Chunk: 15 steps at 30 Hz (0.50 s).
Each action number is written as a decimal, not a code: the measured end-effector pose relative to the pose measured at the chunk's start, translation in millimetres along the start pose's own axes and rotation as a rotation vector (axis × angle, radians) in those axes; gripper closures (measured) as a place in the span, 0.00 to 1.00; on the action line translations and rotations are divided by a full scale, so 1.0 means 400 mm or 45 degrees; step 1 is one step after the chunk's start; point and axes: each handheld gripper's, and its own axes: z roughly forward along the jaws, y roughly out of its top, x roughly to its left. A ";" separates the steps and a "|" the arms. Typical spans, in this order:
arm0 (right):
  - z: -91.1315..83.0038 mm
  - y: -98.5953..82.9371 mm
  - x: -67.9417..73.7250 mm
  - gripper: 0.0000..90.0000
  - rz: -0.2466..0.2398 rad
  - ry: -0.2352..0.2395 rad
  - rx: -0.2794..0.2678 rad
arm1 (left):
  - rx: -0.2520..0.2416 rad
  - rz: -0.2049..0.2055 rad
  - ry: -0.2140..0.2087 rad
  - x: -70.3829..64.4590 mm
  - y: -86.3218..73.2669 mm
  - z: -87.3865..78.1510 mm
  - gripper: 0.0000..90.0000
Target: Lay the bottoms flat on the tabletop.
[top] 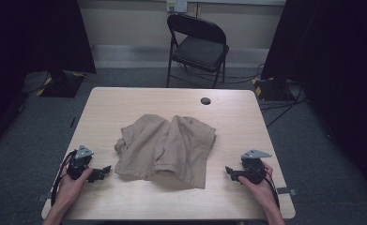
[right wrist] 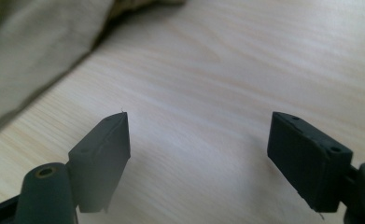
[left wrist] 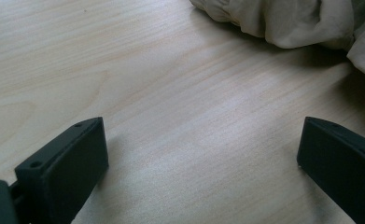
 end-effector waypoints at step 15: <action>0.080 0.326 0.078 0.24 -0.090 0.202 -0.150 | 0.000 0.000 0.000 0.000 0.000 0.000 0.01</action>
